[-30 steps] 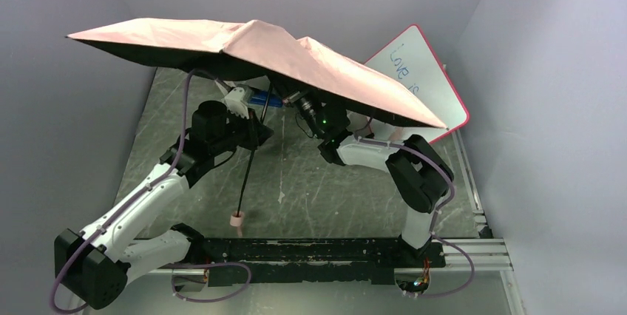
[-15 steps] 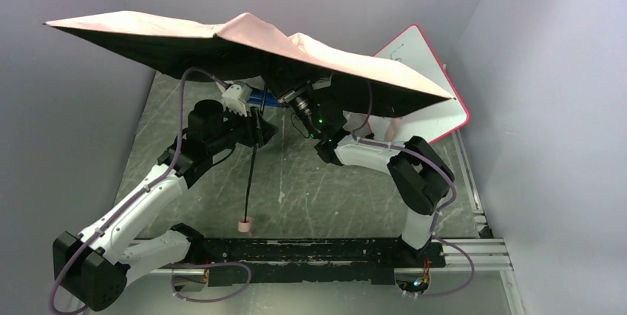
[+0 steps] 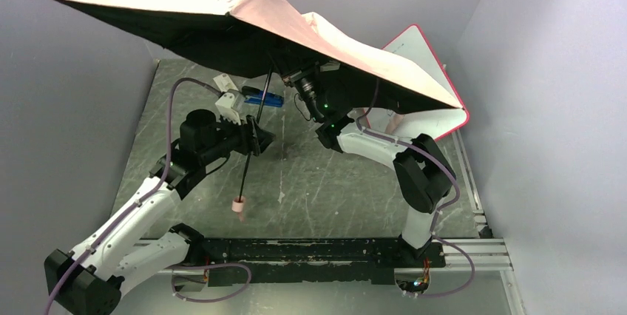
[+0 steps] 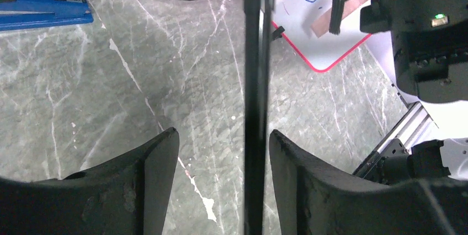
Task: Put away the umbrella
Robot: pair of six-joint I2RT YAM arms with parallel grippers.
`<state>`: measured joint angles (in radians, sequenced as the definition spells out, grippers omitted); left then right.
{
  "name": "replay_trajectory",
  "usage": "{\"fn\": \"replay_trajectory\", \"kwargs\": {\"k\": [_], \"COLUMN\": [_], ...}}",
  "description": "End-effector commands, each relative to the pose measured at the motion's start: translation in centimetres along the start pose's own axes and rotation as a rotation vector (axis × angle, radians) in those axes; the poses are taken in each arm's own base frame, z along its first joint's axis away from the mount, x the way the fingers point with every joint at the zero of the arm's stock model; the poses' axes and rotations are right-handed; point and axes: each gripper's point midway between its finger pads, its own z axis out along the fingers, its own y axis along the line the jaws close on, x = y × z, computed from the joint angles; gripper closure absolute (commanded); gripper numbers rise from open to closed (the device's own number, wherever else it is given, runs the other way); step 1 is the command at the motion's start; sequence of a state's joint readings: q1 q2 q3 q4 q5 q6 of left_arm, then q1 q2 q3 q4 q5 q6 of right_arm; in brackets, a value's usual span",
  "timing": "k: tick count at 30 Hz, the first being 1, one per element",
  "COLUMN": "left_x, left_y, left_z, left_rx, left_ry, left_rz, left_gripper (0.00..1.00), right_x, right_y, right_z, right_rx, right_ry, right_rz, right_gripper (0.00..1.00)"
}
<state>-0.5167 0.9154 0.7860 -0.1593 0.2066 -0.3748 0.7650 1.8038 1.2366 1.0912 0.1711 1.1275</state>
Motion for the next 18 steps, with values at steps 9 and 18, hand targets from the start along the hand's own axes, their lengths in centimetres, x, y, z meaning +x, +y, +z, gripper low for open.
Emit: {"fn": "replay_trajectory", "kwargs": {"k": [9, 18], "left_x": [0.6, -1.3], "left_y": [-0.4, -0.2], "left_z": [-1.8, 0.0], "left_rx": [0.016, 0.003], "left_ry": [0.015, -0.034], "left_rz": [0.000, 0.007], "left_gripper": [0.65, 0.95], "right_x": [-4.0, -2.8], "right_y": [1.5, 0.6], "right_z": [1.2, -0.1], "right_rx": [-0.046, -0.015], "right_ry": [-0.100, -0.025], "right_rz": [-0.070, -0.132], "right_gripper": [1.00, 1.00]}}
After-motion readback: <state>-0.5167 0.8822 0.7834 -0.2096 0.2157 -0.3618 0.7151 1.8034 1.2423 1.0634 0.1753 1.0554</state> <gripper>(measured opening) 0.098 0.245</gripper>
